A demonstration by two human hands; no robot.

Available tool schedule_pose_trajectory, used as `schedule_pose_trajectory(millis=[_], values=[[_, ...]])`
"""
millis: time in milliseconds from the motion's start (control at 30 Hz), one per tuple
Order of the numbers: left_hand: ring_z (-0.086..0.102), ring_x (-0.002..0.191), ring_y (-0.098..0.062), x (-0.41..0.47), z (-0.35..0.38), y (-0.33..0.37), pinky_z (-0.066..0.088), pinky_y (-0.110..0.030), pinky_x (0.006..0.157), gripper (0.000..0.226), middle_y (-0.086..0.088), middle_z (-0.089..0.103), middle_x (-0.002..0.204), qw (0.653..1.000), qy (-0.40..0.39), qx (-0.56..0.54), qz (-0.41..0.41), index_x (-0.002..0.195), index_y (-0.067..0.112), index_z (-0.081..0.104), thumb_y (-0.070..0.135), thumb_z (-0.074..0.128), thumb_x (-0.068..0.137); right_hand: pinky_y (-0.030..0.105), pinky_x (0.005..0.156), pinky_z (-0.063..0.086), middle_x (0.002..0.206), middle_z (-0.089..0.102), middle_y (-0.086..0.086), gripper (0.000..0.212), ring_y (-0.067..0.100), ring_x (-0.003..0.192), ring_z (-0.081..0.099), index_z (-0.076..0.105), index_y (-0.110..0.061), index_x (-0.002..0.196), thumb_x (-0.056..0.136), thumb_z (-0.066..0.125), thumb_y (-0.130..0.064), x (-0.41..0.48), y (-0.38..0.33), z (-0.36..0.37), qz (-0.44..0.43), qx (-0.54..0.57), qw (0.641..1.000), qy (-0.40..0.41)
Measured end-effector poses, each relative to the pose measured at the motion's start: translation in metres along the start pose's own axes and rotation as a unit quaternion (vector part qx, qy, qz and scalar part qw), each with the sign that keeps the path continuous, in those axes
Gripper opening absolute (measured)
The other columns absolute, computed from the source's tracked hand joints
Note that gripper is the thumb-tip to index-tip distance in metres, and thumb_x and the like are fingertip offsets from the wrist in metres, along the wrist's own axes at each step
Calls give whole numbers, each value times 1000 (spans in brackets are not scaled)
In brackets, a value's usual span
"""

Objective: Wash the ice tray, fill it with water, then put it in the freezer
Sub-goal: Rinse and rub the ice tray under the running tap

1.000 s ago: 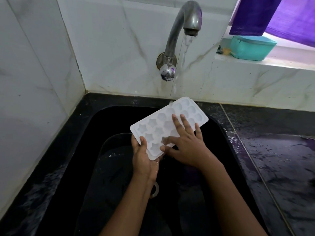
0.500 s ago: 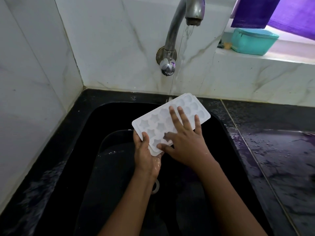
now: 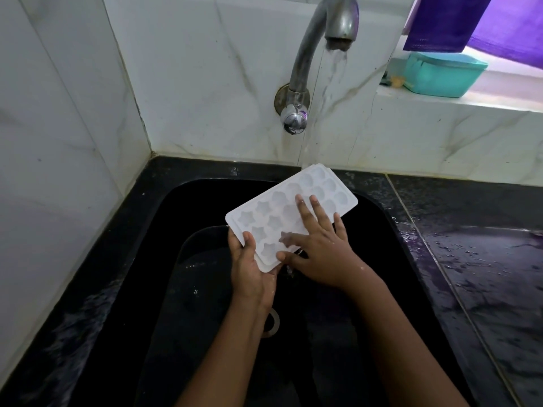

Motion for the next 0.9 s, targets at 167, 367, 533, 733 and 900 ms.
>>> schedule_pose_trajectory(millis=[167,367,533,733,900], values=[[66,106,-28,-3,7,-5,58,-42,72,39,-8,65,124,1000,-15,-8,-12,140,29,40,23,38,102,51,108,-21,152,-32,-3,45,11,131,-39,59,-39,115,88,35,-66,-4,1,-4,26,-56,997,41],[65,109,-27,1,1,4,57,-45,81,37,-7,64,126,1000,3,-2,4,139,31,42,25,38,102,51,110,-18,152,-33,-3,50,13,132,-39,47,-39,131,88,37,-64,-2,-3,-1,-11,-25,1000,4],[67,105,-27,-4,7,-4,58,-41,69,38,-9,64,125,1000,-13,-5,-15,139,29,41,24,38,101,51,107,-22,151,-33,-2,45,11,129,-40,58,-37,114,88,34,-66,-5,0,-4,31,-61,997,43],[67,106,-25,-2,3,-2,58,-43,77,37,-5,66,124,1000,0,6,-18,137,34,43,26,38,102,50,111,-15,154,-28,-4,43,14,136,-35,57,-33,122,91,40,-58,-5,-4,-8,-2,15,999,-34],[67,104,-27,-7,8,-10,58,-47,75,35,-6,67,120,997,-19,49,-48,134,34,46,27,40,100,50,113,-12,159,-3,-6,32,12,144,-15,65,-33,104,93,43,-53,-10,20,-26,63,74,995,-33]])
Point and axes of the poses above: each hand's wrist, its own x-axis towards the middle knuckle, its own z-axis out of the palm, y = z × x, the point moved 3 cm from there along x, towards the middle knuckle
